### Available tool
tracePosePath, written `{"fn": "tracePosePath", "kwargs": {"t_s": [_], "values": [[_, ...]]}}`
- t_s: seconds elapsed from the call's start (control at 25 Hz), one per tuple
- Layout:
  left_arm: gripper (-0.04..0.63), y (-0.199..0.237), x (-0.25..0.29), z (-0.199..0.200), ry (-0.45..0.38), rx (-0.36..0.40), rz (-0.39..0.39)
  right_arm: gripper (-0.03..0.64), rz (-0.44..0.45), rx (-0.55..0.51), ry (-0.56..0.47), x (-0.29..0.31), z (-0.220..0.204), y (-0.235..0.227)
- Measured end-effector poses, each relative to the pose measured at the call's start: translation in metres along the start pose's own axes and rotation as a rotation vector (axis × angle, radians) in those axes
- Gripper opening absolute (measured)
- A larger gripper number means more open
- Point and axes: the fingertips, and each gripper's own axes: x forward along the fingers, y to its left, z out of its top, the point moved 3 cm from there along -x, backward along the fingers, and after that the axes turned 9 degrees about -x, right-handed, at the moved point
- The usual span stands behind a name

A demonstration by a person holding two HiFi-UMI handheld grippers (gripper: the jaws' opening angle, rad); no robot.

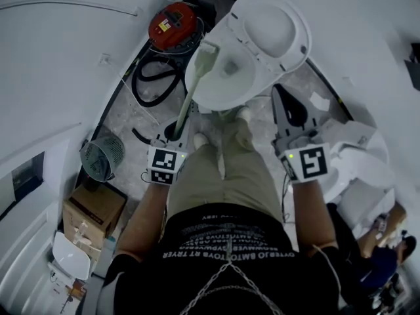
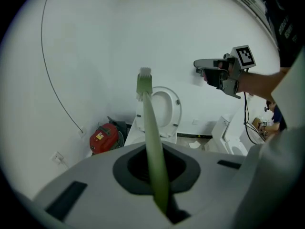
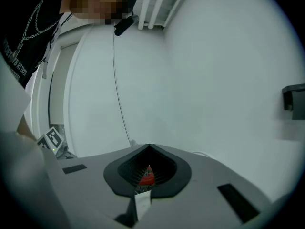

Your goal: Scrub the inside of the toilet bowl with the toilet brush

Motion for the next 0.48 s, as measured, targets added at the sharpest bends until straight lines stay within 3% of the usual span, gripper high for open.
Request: {"fn": "tracePosePath", "kwargs": {"t_s": [0.36,0.48], "values": [[0.002,-0.003,0.047,-0.036,0.054,-0.034,-0.013,0.003,0.019,0.005,0.016,0.019,-0.029,-0.009],[0.002,0.000,0.061,-0.042,0.060,-0.046,-0.021,0.003,0.024,-0.042,0.005,0.027,-0.049,-0.018]]}}
